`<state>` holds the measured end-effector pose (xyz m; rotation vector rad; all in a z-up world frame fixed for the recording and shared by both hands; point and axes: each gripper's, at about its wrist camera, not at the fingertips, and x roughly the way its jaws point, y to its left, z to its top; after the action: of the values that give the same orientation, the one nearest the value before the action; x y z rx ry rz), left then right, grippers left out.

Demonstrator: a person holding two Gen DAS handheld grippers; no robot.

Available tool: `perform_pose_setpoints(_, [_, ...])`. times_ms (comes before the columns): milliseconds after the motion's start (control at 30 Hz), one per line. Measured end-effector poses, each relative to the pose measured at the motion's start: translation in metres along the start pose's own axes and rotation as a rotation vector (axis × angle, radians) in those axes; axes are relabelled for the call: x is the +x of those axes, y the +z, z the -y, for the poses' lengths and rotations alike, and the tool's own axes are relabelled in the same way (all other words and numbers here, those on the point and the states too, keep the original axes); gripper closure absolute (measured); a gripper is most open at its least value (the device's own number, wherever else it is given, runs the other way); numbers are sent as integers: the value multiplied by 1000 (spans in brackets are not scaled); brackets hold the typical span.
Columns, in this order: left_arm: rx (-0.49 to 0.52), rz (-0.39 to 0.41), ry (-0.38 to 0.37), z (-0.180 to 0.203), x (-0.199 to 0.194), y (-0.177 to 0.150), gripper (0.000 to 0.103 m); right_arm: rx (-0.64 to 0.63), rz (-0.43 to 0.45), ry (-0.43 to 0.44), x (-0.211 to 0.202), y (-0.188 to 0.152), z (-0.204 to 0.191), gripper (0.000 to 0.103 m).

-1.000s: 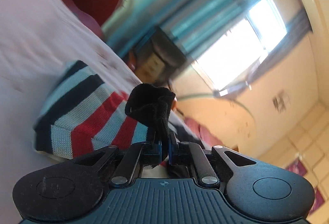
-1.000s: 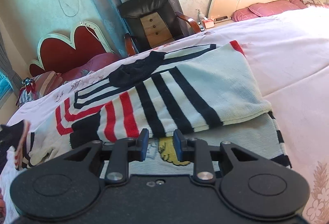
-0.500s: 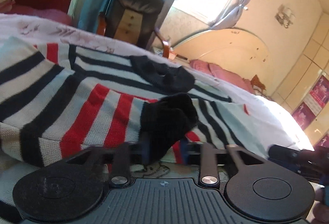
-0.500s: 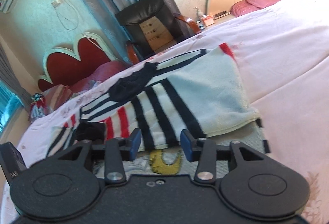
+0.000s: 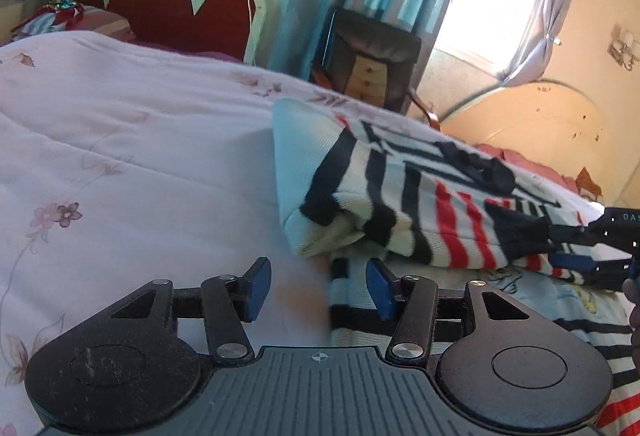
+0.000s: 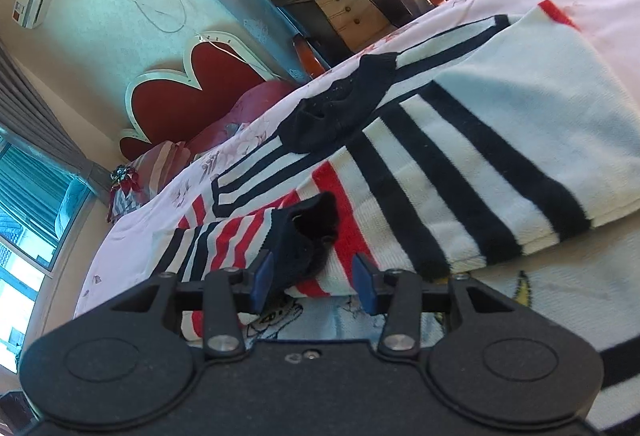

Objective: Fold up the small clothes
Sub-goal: 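Carry the held sleeve with the left gripper across the sweater body, then open the left gripper to lay the sleeve down and withdraw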

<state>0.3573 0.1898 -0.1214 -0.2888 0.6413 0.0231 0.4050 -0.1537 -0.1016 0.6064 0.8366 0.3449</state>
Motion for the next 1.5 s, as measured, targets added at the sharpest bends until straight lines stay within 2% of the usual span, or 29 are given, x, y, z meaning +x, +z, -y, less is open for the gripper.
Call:
perform_pose_setpoints(67, [30,-20,-13,3,10,2,51,-15,-14,-29,12,0,-4,67])
perform_pose_setpoints(100, [53,-14,-9,7,15,3,51,-38,-19,-48,17,0,-9,75])
perform_pose_setpoints(133, [69,-13,-8,10,20,4,51,-77,-22,-64,20,0,-14,92])
perform_pose_setpoints(200, [85,-3,-2,14,25,9,51,-154,-9,-90,20,0,-26,94])
perform_pose_setpoints(267, [90,-2,1,14,29,12,51,-213,39,-105,8,2,-36,95])
perform_pose_setpoints(367, [102,-6,-5,16,34,14,51,-230,153,-136,-23,11,-34,95])
perform_pose_setpoints(433, [122,-6,-6,17,34,13,51,-230,196,-178,-39,15,-24,95])
perform_pose_setpoints(533, [126,3,-13,20,30,14,51,-197,154,-260,-37,19,3,95])
perform_pose_setpoints(600, [115,25,-48,20,27,16,51,-172,132,-257,-36,19,14,95])
perform_pose_setpoints(733, [130,5,-13,23,33,19,51,-191,145,-272,-35,15,18,95])
perform_pose_setpoints(800, [100,0,-21,18,34,21,51,-198,149,-286,-33,16,20,95])
perform_pose_setpoints(1000, [90,-24,-36,13,36,23,51,-253,202,-289,-50,17,13,95])
perform_pose_setpoints(1133, [93,-37,-34,15,37,25,51,-247,155,-334,-42,17,27,97])
perform_pose_setpoints(1267, [114,-50,-32,17,38,26,51,-264,193,-303,-50,18,27,97])
perform_pose_setpoints(1367, [118,-50,-30,18,37,26,51,-262,168,-277,-49,20,28,96])
perform_pose_setpoints(1433, [122,-51,-27,19,37,25,51,-197,134,-227,-47,24,38,89])
perform_pose_setpoints(1467, [126,-52,-26,20,37,25,51,-165,130,-224,-47,26,43,76])
perform_pose_setpoints(1500, [133,-53,-24,21,37,25,51,-132,133,-219,-46,27,47,69])
